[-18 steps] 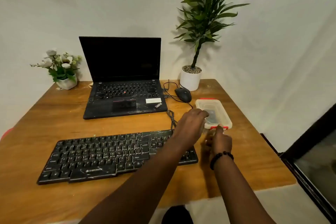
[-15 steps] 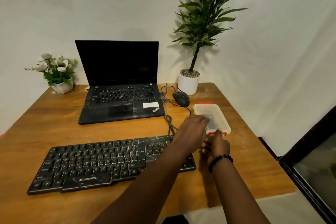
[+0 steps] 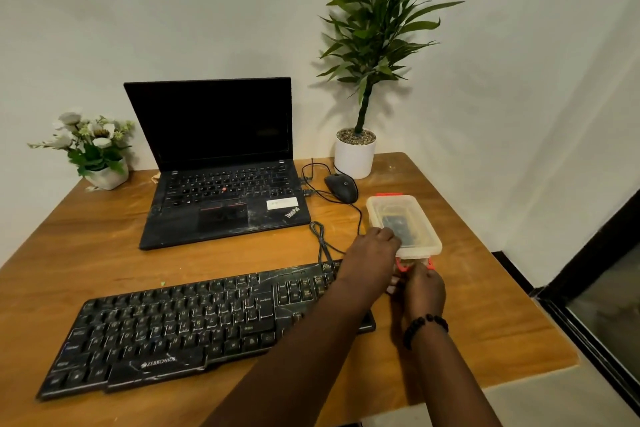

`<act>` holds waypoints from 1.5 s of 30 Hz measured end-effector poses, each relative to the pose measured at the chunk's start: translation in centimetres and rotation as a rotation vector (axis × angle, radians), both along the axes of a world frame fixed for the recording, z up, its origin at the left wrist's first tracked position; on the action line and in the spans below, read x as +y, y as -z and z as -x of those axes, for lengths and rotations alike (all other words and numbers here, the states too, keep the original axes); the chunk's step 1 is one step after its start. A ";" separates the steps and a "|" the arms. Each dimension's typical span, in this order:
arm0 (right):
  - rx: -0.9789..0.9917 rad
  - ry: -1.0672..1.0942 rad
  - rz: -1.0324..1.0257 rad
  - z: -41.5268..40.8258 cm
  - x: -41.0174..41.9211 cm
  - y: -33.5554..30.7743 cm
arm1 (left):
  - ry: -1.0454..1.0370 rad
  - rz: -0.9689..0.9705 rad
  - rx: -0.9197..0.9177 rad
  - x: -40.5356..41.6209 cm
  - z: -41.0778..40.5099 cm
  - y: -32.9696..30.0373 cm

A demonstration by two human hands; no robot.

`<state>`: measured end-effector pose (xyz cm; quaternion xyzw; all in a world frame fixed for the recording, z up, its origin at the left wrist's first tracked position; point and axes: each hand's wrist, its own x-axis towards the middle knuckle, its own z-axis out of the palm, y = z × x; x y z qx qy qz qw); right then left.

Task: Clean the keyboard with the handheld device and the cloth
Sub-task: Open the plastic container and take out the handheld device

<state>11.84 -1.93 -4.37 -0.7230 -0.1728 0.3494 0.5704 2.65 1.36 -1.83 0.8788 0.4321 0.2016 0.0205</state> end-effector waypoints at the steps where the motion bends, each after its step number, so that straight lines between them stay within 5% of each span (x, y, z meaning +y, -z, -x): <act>1: -0.060 0.033 0.034 -0.2 -0.2 0.1 | -0.006 -0.018 -0.011 -0.1 -0.2 0.1; 7: -0.841 0.125 -0.023 -0.8 -0.2 0.1 | -0.062 -0.058 -0.236 1.7 -0.3 0.1; 12: -1.019 -0.171 -0.024 -1.1 0.4 1.4 | -0.041 -0.073 -0.247 5.0 0.3 -0.8; 19: -1.007 -0.172 -0.070 -1.7 0.9 2.0 | 0.014 0.007 0.047 9.7 -1.8 -1.0; 23: -0.995 -0.170 -0.062 -1.7 0.9 2.2 | -0.038 -0.030 0.071 10.9 -3.2 0.3; 28: -0.906 -0.144 -0.091 -1.8 1.0 2.2 | -0.113 -0.025 -0.113 11.1 -4.2 1.4; 34: -0.881 -0.141 -0.142 -1.8 0.9 1.9 | -0.209 0.230 -0.340 12.9 -4.6 0.3; 38: -0.851 -0.156 -0.171 -2.0 0.9 1.7 | -0.483 0.284 -0.580 11.8 -4.0 -0.3; 45: -0.594 -0.093 -0.104 -2.3 0.8 1.4 | -0.676 0.960 -1.108 9.3 -2.7 0.9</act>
